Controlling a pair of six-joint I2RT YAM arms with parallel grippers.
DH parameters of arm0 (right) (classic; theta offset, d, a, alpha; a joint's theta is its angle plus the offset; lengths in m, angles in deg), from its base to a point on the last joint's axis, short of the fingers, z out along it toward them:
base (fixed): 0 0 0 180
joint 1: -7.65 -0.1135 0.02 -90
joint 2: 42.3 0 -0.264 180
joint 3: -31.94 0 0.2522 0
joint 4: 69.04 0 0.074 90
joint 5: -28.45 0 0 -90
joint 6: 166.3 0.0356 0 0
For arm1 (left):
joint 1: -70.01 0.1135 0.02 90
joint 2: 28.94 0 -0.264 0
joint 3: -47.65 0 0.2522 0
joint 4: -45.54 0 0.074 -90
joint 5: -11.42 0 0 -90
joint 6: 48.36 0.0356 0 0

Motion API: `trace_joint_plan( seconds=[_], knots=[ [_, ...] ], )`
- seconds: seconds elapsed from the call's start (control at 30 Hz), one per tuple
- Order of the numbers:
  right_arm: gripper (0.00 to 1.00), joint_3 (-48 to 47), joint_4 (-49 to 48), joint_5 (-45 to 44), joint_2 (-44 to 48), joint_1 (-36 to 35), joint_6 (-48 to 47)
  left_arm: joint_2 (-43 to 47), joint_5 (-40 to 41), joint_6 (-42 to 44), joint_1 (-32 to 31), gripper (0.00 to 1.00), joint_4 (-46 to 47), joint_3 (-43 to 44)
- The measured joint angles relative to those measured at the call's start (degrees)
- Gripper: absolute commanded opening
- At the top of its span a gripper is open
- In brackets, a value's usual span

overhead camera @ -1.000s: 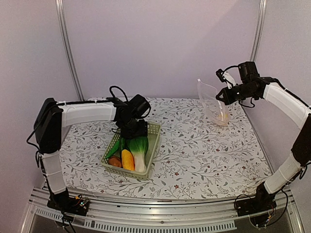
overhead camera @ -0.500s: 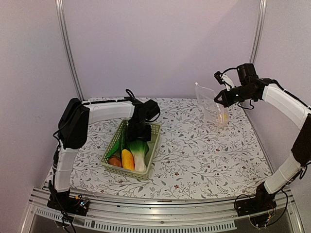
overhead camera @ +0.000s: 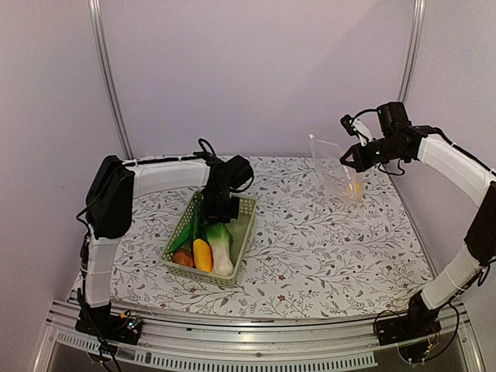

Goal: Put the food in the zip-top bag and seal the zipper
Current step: Pick up the fake vegetable from the bin.

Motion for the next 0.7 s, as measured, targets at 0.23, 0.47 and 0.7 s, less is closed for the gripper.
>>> trace_joint_plan(
  seconds=[0.23,0.47,0.7],
  knots=[
    [0.0,-0.02,0.52,0.13,0.0,0.0,0.02,15.69,0.5,1.6,-0.33,0.0,9.49,-6.95],
    [0.0,-2.12,2.97,0.33,0.0,0.0,0.04,25.66,4.17,6.82,-3.63,0.0,22.77,-11.06],
    [0.0,-5.6,4.72,2.03,0.0,-0.22,0.07,33.73,7.78,16.61,-8.98,0.0,41.53,-21.07]
  ],
)
